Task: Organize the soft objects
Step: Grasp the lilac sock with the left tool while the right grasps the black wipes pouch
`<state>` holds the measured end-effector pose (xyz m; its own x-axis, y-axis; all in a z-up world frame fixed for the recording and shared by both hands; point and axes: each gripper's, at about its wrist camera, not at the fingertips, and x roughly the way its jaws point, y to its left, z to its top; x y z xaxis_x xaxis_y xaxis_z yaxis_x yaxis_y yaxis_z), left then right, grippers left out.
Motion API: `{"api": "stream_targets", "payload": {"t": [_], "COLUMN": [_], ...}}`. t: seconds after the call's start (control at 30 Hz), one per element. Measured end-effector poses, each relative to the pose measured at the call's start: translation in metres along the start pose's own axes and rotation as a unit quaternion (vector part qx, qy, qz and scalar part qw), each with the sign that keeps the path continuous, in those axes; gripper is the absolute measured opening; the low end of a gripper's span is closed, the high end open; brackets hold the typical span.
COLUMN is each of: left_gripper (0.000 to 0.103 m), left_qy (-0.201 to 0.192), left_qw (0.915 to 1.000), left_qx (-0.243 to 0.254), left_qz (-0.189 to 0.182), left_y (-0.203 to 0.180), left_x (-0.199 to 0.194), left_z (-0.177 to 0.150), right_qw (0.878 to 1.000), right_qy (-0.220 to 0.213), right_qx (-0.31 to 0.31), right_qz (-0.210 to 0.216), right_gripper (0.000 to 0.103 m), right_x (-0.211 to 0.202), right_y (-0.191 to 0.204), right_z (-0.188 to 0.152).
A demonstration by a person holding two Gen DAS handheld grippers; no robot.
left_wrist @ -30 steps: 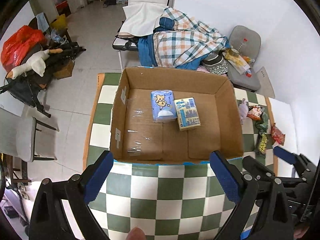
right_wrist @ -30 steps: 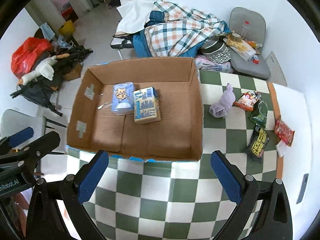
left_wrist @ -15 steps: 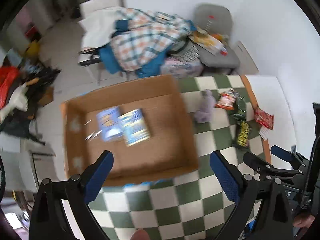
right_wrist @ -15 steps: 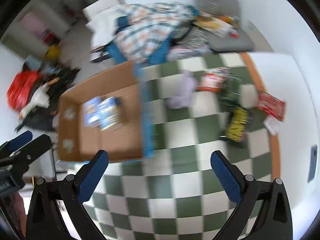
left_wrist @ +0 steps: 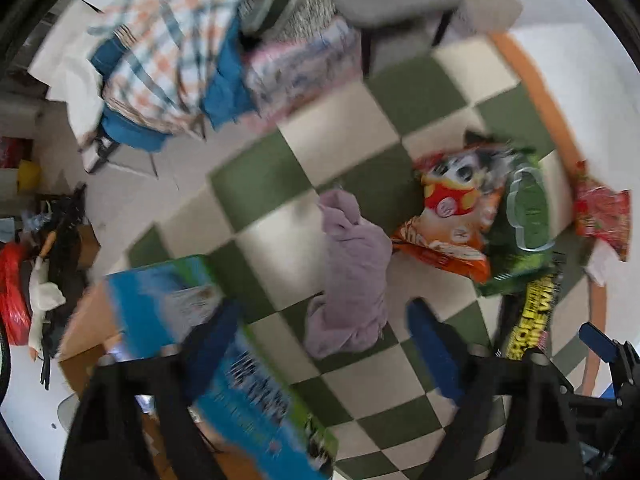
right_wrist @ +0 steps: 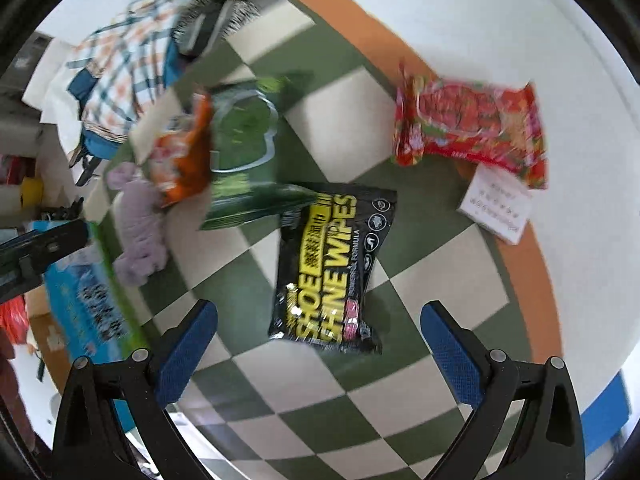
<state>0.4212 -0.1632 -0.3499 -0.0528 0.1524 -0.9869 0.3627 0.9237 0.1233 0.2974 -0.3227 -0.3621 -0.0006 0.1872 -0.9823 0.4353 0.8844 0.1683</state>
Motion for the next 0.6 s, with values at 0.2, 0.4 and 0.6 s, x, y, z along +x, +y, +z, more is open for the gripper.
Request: {"api": "stream_targets", "payload": {"t": [0.2,0.4,0.6], "left_gripper": [0.072,0.06,0.036], "left_qy": [0.045,0.064,0.063], "left_qw": [0.999,0.9978,0.9974], "left_qx": [0.008,-0.01,-0.016], "left_qz": [-0.006,-0.01,-0.032], "left_y": [-0.01,-0.005,-0.008], "left_x": [0.048,0.065,0.064], "left_z": [0.014,0.02,0.021], "right_qw": [0.999,0.998,0.997], "right_qy": [0.035,0.05,0.057], "right_qx": [0.021,0.014,0.001], "right_qz": [-0.006,-0.021,-0.05], "right_gripper": [0.097,0.087,0.088], "right_x": [0.043,0.061,0.068], "right_y": [-0.014,-0.012,0.002], "right_z": [0.01,0.015,0.014]}}
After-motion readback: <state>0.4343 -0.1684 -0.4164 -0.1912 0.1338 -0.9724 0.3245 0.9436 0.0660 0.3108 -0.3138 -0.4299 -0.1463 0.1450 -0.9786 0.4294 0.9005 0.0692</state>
